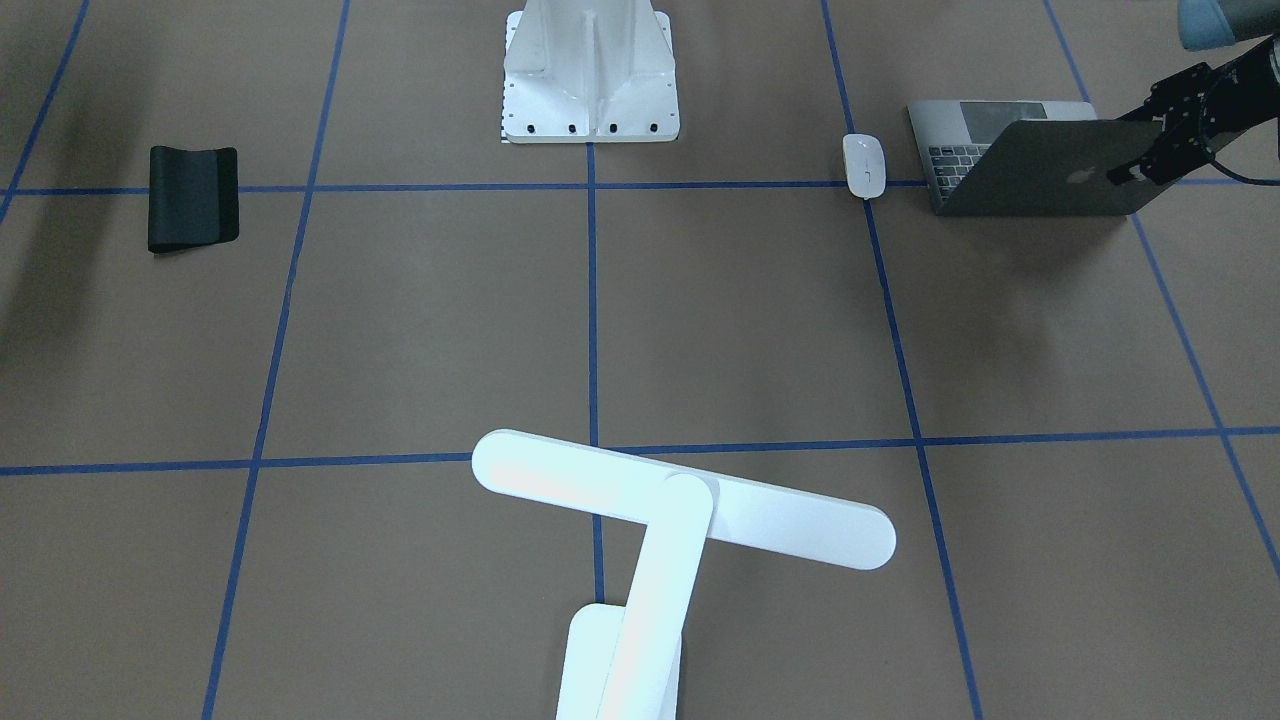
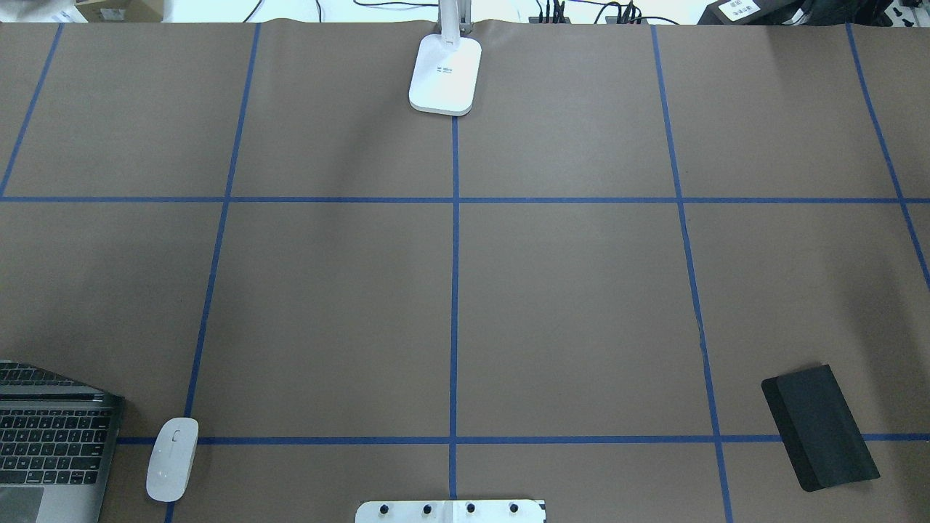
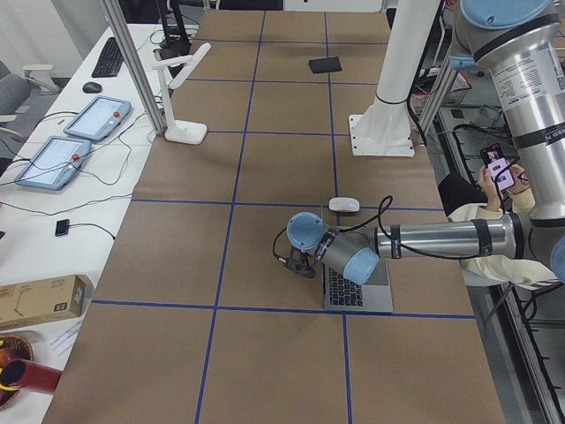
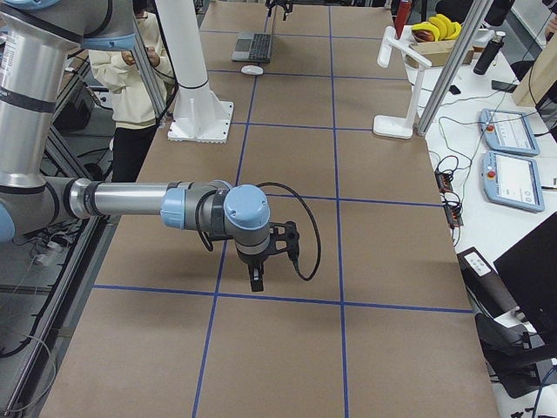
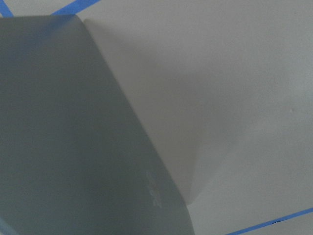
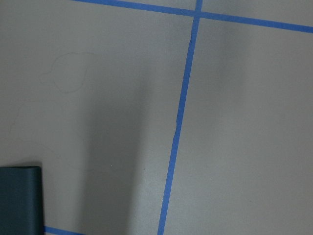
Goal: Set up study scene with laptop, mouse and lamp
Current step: 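Lower the left gripper onto the near edge of the silver laptop, then grasp the laptop with the left gripper and drag it farther from the robot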
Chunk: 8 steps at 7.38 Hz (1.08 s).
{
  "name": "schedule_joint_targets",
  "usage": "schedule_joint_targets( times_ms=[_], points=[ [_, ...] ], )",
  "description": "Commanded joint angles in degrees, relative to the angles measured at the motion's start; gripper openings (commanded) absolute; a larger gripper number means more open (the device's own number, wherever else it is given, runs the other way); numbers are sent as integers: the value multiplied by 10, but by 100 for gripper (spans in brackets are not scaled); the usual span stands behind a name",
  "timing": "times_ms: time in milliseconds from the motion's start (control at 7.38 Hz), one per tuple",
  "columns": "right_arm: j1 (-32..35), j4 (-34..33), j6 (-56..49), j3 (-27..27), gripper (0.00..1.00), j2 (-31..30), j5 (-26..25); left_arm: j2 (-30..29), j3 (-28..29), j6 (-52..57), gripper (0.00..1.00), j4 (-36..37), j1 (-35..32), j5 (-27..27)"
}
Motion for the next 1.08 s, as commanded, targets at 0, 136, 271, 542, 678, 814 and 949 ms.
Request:
schedule_joint_targets(
  times_ms=[0, 136, 271, 542, 678, 814, 949],
  points=[
    [0, 0, 0, 0, 100, 0, 0, -2, 0, -1, 100, 0, 1, 2],
    [0, 0, 0, 0, 100, 0, 0, -2, 1, -3, 100, 1, 2, 2],
    [0, 0, 0, 0, 100, 0, 0, 0, 1, -11, 68, 1, 2, 2],
    [0, 0, 0, 0, 100, 0, 0, -1, 1, -21, 0, -1, 2, 1],
    [0, 0, 0, -1, 100, 0, 0, -2, 2, -23, 0, -1, 2, -2],
    [0, 0, 0, -1, 100, 0, 0, -2, 1, -25, 0, 0, 2, -5],
    [0, 0, -1, -1, 100, 0, 0, -4, 3, -24, 0, 1, 1, -26]
  ],
)
